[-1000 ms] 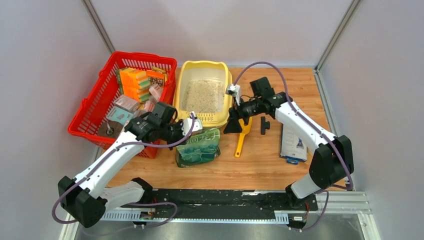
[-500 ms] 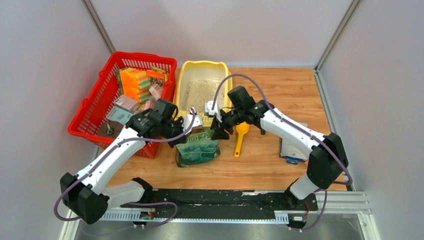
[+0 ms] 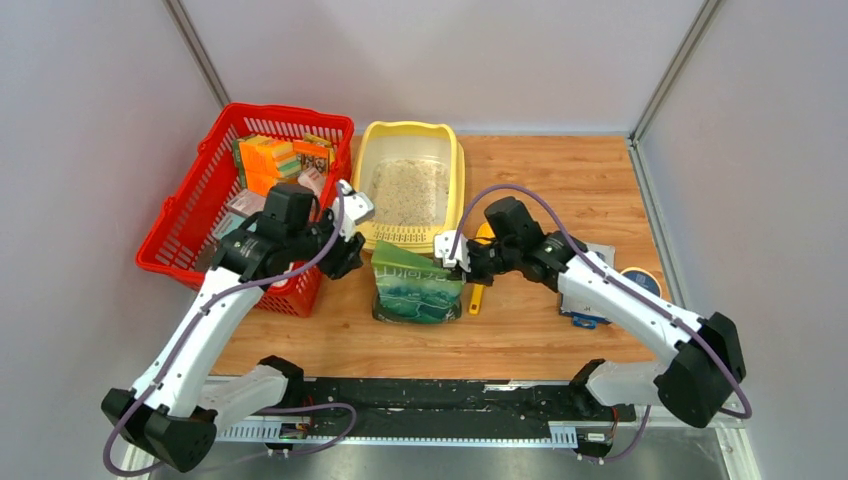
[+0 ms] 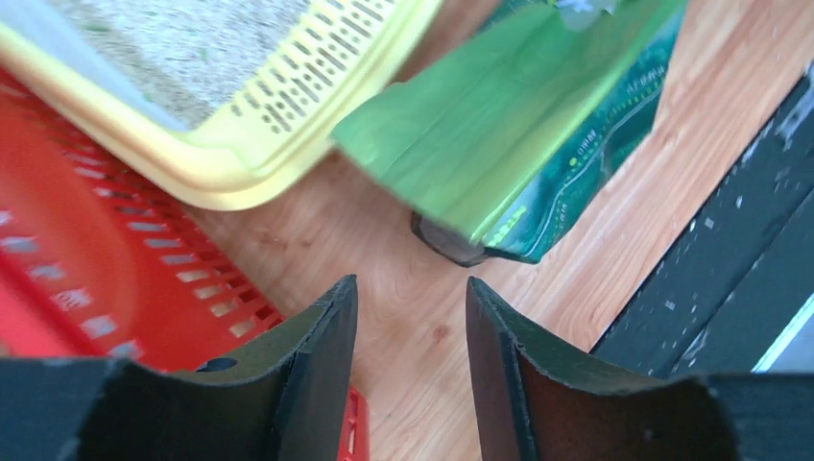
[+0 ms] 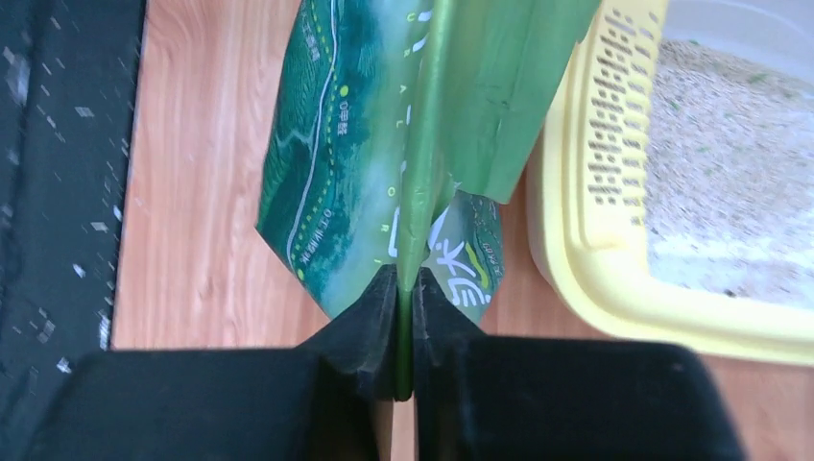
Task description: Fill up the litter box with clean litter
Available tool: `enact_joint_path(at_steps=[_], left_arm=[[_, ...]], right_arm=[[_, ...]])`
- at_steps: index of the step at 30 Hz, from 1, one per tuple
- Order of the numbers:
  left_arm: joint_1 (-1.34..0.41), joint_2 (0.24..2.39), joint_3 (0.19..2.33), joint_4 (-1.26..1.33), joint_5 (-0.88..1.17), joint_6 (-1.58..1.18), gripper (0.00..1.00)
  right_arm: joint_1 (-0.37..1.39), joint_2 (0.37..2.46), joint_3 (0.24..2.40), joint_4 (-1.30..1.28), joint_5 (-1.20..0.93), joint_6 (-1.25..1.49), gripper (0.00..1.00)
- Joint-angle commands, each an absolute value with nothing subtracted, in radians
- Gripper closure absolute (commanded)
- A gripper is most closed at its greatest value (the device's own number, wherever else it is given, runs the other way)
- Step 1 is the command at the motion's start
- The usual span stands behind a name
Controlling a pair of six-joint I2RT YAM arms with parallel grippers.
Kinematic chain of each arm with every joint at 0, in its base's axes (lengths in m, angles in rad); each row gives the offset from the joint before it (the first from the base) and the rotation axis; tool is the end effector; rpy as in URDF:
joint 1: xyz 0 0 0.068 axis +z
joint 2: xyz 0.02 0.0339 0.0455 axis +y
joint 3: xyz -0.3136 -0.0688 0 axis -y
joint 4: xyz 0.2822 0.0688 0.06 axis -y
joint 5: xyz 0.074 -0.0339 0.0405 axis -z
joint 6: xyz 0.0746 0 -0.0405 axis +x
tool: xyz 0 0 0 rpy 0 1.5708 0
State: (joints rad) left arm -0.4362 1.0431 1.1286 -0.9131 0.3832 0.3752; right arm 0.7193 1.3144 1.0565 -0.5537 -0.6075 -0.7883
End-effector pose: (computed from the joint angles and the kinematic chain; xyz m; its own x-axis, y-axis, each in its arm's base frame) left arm 0.2012 -0.1246 0.3629 -0.3933 0.5583 -0.7305 0.8225 0.5687 -0.0082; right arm 0.2140 0.2440 0.3048 0.2085 -0.5914 -0.7789 -0.9768 -0.0860 -0.1962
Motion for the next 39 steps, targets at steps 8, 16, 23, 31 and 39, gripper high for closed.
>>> enact_joint_path(at_steps=[8,16,23,31,39], left_arm=[[-0.399,1.055,1.177,-0.887,0.443,0.108,0.38],[-0.356,1.164,1.166,-0.830,0.718,-0.040,0.32],[-0.350,1.302,1.204,-0.871,0.729,-0.098,0.31],[-0.350,1.400,1.241,-0.746,0.880,-0.161,0.35],[-0.341,1.393,1.292,-0.712,1.011,-0.132,0.53]], right_arm=[[0.530,1.317,1.240,-0.665,-0.677,-0.408,0.21],[0.298,1.486,1.189,-0.647,-0.994,0.067,0.02],[0.302,1.615,1.193,-0.591,-1.204,0.104,0.00],[0.345,1.683,1.224,-0.279,-1.401,0.362,0.07],[0.342,1.614,1.259,-0.278,-1.336,0.319,0.12]])
